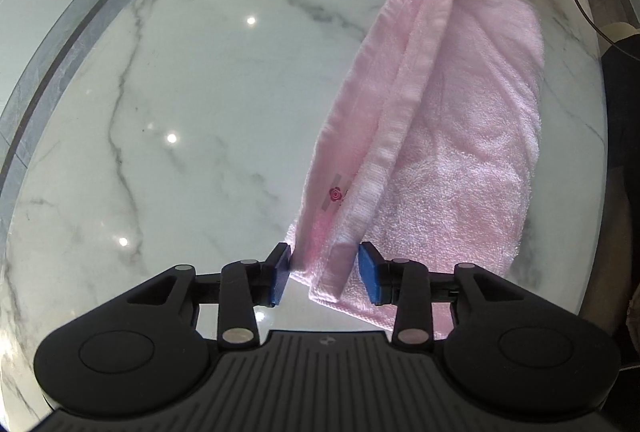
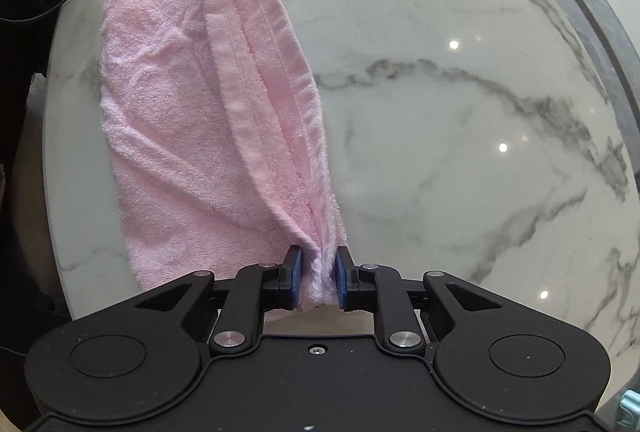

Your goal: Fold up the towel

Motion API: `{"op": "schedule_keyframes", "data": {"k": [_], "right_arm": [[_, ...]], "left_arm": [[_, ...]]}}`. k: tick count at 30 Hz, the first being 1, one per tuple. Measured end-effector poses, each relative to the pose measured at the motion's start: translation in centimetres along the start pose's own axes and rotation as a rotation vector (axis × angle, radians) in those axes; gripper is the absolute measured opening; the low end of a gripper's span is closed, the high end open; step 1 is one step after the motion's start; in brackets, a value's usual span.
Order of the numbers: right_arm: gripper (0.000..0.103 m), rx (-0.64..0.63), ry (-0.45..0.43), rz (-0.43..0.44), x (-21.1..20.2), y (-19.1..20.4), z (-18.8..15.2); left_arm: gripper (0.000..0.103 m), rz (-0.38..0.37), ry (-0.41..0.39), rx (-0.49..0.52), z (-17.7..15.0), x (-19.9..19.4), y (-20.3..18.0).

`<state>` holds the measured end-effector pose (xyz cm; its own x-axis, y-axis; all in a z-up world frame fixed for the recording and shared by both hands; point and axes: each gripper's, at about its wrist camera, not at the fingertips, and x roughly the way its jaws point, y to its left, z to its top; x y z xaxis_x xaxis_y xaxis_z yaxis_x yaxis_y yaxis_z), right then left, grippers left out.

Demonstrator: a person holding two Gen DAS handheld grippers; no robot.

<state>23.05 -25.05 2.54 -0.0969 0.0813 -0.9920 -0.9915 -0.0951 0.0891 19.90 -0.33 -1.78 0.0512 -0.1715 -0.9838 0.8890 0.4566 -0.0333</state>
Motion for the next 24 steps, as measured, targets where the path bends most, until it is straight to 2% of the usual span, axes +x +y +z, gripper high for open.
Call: {"op": "schedule_keyframes", "data": {"k": [5, 9, 13, 17, 24], "right_arm": [[0.024, 0.025, 0.012, -0.072, -0.9, 0.6, -1.3], [0.024, 0.031, -0.018, -0.075, -2.8, 2.4, -2.4], [0.024, 0.006, -0.052, -0.06, -3.9, 4.8, -1.8], [0.016, -0.02, -0.084, -0.068, -3.8, 8.0, -1.3], [0.009, 0.007, -0.143, -0.087, -1.9, 12.4, -2.3]], "left_arm": [[0.036, 0.056, -0.003, -0.032, -1.0, -1.0, 0.1], [0.036, 0.111, -0.021, -0.057, -1.8, -2.2, -0.9], [0.036, 0.107, -0.076, -0.058, -3.1, -4.8, -3.2], [0.036, 0.103, -0.141, -0.064, -4.1, -6.4, -6.5], [0.036, 0.087, -0.216, -0.067, -6.3, -5.4, -12.8]]}}
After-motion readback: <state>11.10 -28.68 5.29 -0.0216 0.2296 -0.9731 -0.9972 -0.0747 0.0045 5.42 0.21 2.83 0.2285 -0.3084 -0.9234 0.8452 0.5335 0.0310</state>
